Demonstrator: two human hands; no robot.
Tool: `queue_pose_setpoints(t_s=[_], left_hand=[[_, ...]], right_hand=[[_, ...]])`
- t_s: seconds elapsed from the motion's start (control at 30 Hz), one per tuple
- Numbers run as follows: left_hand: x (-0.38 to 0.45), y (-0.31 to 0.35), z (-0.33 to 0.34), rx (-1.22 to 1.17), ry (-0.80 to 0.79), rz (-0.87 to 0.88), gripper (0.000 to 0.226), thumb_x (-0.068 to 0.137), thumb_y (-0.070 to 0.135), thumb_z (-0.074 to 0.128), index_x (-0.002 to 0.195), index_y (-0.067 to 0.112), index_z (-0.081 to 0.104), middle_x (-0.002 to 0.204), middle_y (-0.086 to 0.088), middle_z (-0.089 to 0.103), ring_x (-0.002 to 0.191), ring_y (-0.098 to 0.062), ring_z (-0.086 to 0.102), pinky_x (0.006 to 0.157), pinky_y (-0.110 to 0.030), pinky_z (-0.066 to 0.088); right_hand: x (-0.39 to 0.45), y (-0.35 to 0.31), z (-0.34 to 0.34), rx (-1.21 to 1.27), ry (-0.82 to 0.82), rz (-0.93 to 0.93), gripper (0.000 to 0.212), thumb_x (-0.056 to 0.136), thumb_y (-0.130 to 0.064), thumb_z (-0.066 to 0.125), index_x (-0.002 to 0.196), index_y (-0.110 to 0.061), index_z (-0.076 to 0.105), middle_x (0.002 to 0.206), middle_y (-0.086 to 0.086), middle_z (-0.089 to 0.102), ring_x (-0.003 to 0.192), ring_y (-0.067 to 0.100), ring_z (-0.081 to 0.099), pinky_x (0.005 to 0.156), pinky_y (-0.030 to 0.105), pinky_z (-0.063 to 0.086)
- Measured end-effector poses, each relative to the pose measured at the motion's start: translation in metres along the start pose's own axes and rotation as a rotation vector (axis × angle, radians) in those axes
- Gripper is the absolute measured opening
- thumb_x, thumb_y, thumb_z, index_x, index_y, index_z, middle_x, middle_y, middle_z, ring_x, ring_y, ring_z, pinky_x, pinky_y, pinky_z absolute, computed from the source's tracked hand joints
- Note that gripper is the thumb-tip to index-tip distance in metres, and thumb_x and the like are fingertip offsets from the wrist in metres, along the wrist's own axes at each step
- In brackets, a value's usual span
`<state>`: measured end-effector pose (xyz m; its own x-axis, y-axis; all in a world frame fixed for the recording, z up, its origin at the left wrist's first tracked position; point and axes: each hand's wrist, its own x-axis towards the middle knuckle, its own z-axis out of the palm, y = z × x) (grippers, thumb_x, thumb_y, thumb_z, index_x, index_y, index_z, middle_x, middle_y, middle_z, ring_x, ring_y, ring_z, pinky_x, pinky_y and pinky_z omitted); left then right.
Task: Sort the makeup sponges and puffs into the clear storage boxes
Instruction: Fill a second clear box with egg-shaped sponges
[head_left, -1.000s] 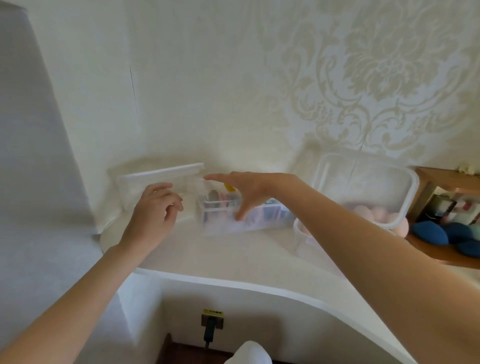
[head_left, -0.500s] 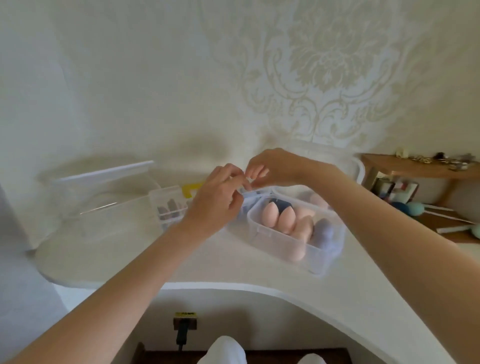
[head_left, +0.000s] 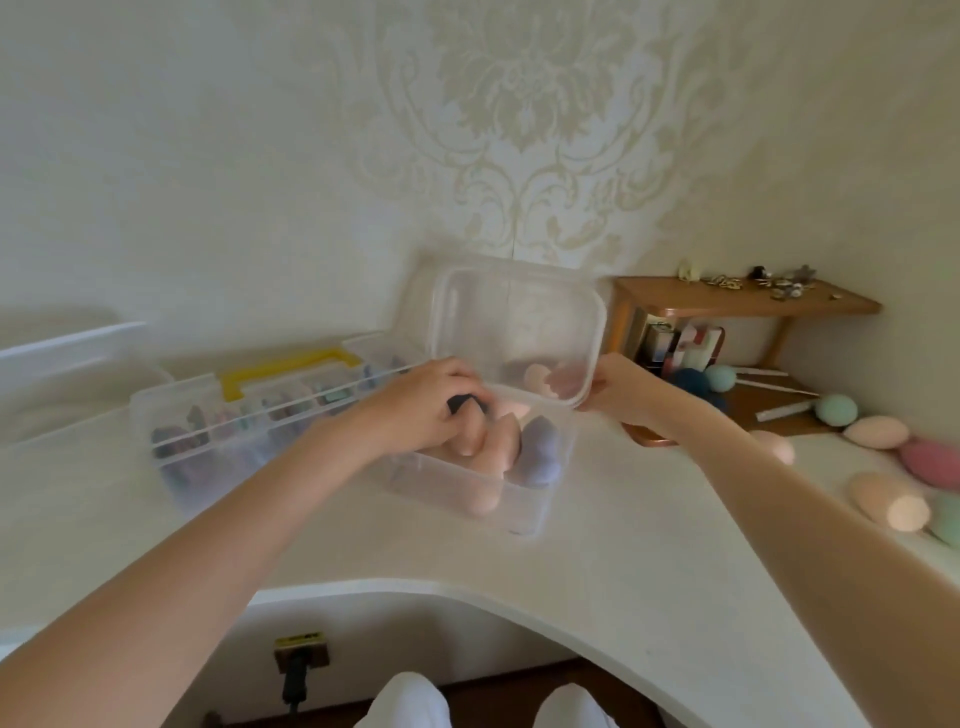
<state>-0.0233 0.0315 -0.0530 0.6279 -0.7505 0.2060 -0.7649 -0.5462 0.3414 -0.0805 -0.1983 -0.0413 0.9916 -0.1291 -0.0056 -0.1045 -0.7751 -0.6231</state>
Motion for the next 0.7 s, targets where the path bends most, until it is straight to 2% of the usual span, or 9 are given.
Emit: queue_pose_setpoints(t_s=[0.07, 0.13, 0.17, 0.2, 0.27, 0.37, 0.47, 0.57, 0.7], left_hand=[[-0.002, -0.001, 0.000, 0.003, 0.022, -0.013, 0.032, 0.086, 0.014, 0.056, 0.116, 0.015, 0.064, 0.127, -0.002, 0.052, 0.116, -0.016, 0.051, 0.095, -0.016, 0.032], [-0.004, -0.002, -0.001, 0.011, 0.033, -0.027, 0.031, 0.087, 0.013, 0.056, 0.116, 0.016, 0.063, 0.127, 0.000, 0.051, 0.109, -0.014, 0.052, 0.091, -0.015, 0.034], [-0.005, -0.004, -0.001, 0.018, 0.036, -0.036, 0.030, 0.087, 0.014, 0.055, 0.117, 0.016, 0.063, 0.127, 0.001, 0.050, 0.101, -0.011, 0.052, 0.086, -0.013, 0.033], [-0.006, -0.005, -0.001, 0.022, 0.040, -0.050, 0.030, 0.088, 0.014, 0.055, 0.117, 0.015, 0.063, 0.127, 0.002, 0.050, 0.093, -0.009, 0.050, 0.081, -0.011, 0.031], [-0.007, -0.010, -0.002, 0.011, 0.046, -0.085, 0.028, 0.089, 0.014, 0.055, 0.116, 0.015, 0.063, 0.126, 0.002, 0.049, 0.087, -0.009, 0.050, 0.081, -0.013, 0.033], [-0.007, -0.018, -0.002, 0.019, 0.070, -0.131, 0.027, 0.089, 0.011, 0.054, 0.114, 0.014, 0.064, 0.125, -0.001, 0.049, 0.096, -0.010, 0.049, 0.090, -0.019, 0.037], [-0.004, -0.016, 0.001, 0.055, 0.109, -0.175, 0.030, 0.089, 0.011, 0.051, 0.115, 0.014, 0.063, 0.126, -0.002, 0.049, 0.116, -0.017, 0.048, 0.097, -0.023, 0.035], [0.001, -0.008, 0.006, 0.100, 0.125, -0.235, 0.033, 0.091, 0.011, 0.045, 0.120, 0.014, 0.060, 0.132, -0.002, 0.046, 0.124, -0.019, 0.042, 0.103, -0.027, 0.030], [0.010, 0.000, 0.003, 0.046, 0.094, -0.323, 0.033, 0.092, 0.010, 0.043, 0.122, 0.013, 0.057, 0.134, -0.006, 0.045, 0.125, -0.023, 0.043, 0.103, -0.030, 0.031]], right_hand=[[0.013, 0.002, 0.017, 0.122, -0.050, 0.004, 0.041, 0.087, -0.010, 0.063, 0.127, -0.017, 0.058, 0.125, 0.000, 0.061, 0.118, 0.018, 0.055, 0.101, 0.031, 0.044], [0.025, 0.000, 0.028, 0.060, -0.054, 0.048, 0.030, 0.091, -0.019, 0.058, 0.121, -0.021, 0.057, 0.113, -0.006, 0.060, 0.105, 0.013, 0.056, 0.090, 0.024, 0.046], [0.031, 0.002, 0.032, 0.004, -0.048, 0.088, 0.029, 0.092, -0.024, 0.055, 0.120, -0.018, 0.054, 0.115, 0.000, 0.059, 0.107, 0.017, 0.055, 0.090, 0.026, 0.045], [0.039, 0.005, 0.036, -0.081, -0.040, 0.129, 0.038, 0.092, -0.028, 0.053, 0.127, -0.011, 0.049, 0.126, 0.009, 0.054, 0.116, 0.026, 0.052, 0.096, 0.033, 0.042], [0.047, 0.007, 0.041, -0.276, -0.047, 0.164, 0.045, 0.093, -0.034, 0.046, 0.132, -0.013, 0.044, 0.135, 0.016, 0.045, 0.123, 0.034, 0.045, 0.104, 0.040, 0.038], [0.051, -0.004, 0.047, -0.297, -0.014, 0.097, 0.029, 0.091, -0.040, 0.040, 0.117, -0.030, 0.050, 0.119, 0.004, 0.051, 0.108, 0.023, 0.050, 0.093, 0.031, 0.041], [0.045, -0.009, 0.039, -0.141, -0.074, 0.052, 0.027, 0.090, -0.027, 0.054, 0.114, -0.016, 0.061, 0.113, 0.009, 0.062, 0.106, 0.027, 0.058, 0.091, 0.035, 0.047], [0.032, -0.008, 0.011, -0.105, -0.147, 0.047, 0.035, 0.085, -0.024, 0.065, 0.118, -0.013, 0.060, 0.114, 0.008, 0.064, 0.096, 0.023, 0.059, 0.070, 0.021, 0.049], [0.016, -0.024, -0.029, -0.091, 0.146, 0.046, 0.044, 0.079, -0.032, 0.071, 0.113, -0.014, 0.049, 0.104, 0.001, 0.056, 0.091, 0.018, 0.054, 0.062, 0.021, 0.040]])
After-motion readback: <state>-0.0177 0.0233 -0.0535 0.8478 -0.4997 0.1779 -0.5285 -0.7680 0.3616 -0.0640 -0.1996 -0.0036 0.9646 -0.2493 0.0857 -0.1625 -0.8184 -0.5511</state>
